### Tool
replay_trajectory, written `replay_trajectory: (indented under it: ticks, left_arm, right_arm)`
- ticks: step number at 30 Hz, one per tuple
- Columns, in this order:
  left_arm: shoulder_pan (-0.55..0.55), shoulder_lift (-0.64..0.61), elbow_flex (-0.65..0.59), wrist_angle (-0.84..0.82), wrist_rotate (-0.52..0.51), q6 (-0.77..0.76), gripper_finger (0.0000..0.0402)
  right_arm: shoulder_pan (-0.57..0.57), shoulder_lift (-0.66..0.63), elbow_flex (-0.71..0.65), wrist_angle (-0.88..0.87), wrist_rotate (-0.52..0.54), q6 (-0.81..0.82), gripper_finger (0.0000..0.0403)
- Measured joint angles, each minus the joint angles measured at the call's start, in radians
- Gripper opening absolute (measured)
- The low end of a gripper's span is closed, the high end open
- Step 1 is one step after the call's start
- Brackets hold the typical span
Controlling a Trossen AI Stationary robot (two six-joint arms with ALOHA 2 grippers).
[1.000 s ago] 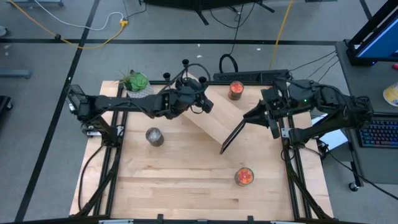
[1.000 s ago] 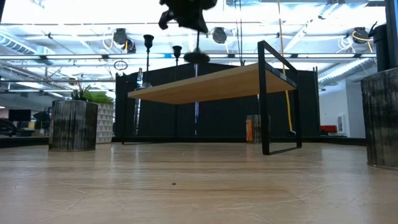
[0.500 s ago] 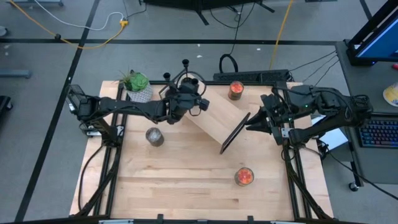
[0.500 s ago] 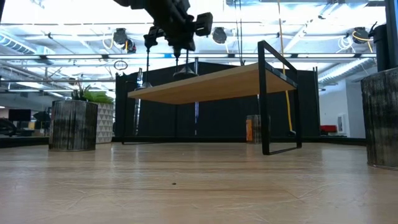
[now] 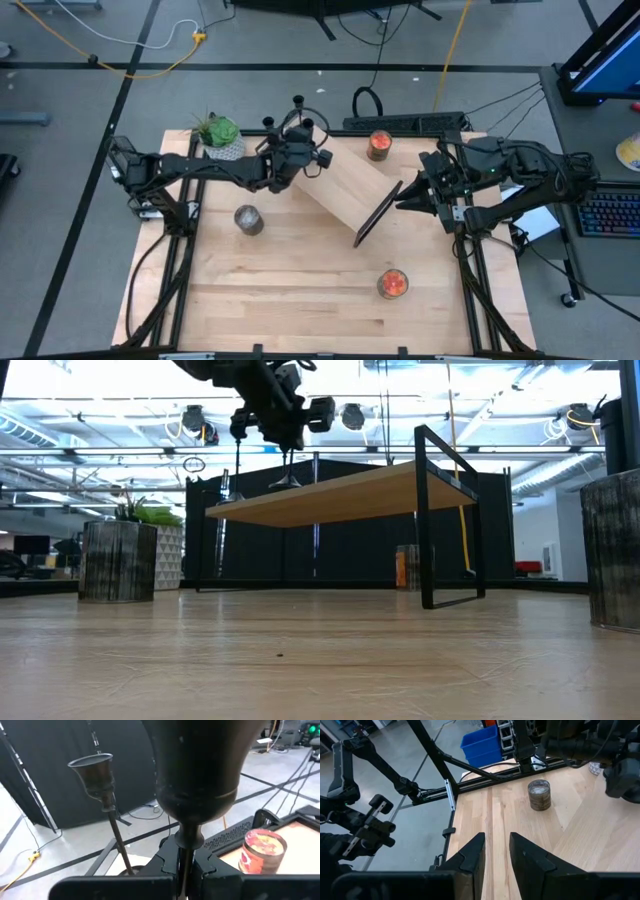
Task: Pick & Place candle stick holders
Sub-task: Put the candle holder on the shelf
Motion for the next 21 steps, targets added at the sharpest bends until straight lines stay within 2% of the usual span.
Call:
replay_trajectory:
  ticks: [8, 21]
  left_arm:
    - [0.004, 0.000, 0.000, -0.096, 0.007, -0.054, 0.0004]
    - [0.013, 0.000, 0.000, -0.103, 0.019, -0.069, 0.0006]
  right_arm:
    - [0.000, 0.000, 0.000, 0.000, -0.001, 0.000, 0.0084]
    - [0.000, 0.000, 0.000, 0.000, -0.001, 0.000, 0.0084]
